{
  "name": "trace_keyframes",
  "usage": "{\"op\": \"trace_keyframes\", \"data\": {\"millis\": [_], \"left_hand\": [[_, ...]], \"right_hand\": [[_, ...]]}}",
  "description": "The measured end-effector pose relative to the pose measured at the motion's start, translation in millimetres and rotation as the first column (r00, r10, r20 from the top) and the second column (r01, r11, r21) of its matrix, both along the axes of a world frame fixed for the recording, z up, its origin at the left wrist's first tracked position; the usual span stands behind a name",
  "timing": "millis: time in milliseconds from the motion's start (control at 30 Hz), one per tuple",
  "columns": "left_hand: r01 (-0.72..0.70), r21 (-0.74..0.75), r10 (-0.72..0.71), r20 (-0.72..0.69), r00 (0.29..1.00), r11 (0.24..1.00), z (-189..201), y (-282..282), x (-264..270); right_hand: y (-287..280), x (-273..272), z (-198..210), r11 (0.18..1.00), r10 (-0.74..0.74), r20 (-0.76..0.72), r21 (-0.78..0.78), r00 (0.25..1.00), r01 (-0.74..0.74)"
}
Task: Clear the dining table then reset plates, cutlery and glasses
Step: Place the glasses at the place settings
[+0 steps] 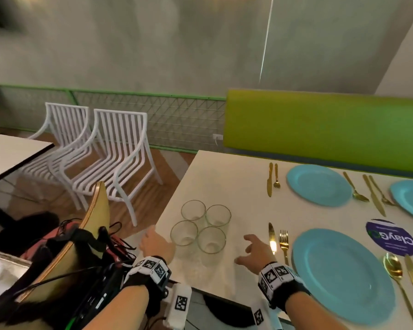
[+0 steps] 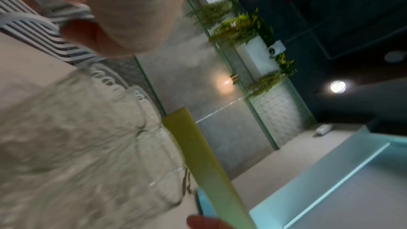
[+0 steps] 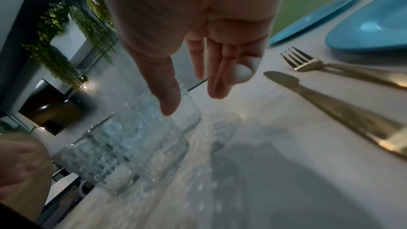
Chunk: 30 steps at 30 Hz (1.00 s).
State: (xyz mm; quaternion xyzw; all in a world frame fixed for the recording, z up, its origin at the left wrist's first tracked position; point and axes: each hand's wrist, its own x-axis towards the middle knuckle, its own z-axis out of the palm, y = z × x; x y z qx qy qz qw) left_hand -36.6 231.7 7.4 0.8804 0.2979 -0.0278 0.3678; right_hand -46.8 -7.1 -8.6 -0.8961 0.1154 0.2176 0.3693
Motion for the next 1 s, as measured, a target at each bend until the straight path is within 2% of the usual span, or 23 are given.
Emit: {"op": "trace_keyframes", "data": {"millis": [67, 133, 300, 567, 800, 867, 1000], "left_hand": [[0.113, -0.074, -0.12, -0.098, 0.988, 0.991, -14, 4, 1], [0.177, -0.165, -0.2, -0.136, 0.97, 0.97, -26, 4, 1], [0.358, -0.17, -0.374, -0.07, 0.925, 0.918, -49, 6, 13], [0.455, -0.234, -0.452, 0.067, 0.889, 0.86, -70, 19, 29], [0.531, -0.269, -0.528, 0.087, 0.845, 0.804, -75, 25, 32], [0.599, -0.259, -0.597, 0.095, 0.797, 0.758, -73, 22, 29], [0.754, -0.245, -0.749, 0.134, 0.649, 0.609, -54, -2, 22]], "right_hand": [[13, -2, -8, 1.0, -0.006, -0.011, 0.025, 1.0, 0.007], [26, -3, -15, 0.999, -0.023, 0.001, 0.049, 1.0, 0.023], [54, 3, -38, 0.993, -0.093, 0.041, 0.079, 0.995, 0.089], [82, 12, -66, 0.955, -0.273, 0.121, 0.15, 0.954, 0.255], [84, 6, -64, 0.927, -0.367, 0.152, 0.138, 0.918, 0.348], [76, 0, -57, 0.923, -0.381, 0.166, 0.123, 0.909, 0.365], [38, -9, -31, 0.899, -0.437, 0.236, 0.108, 0.868, 0.424]]}}
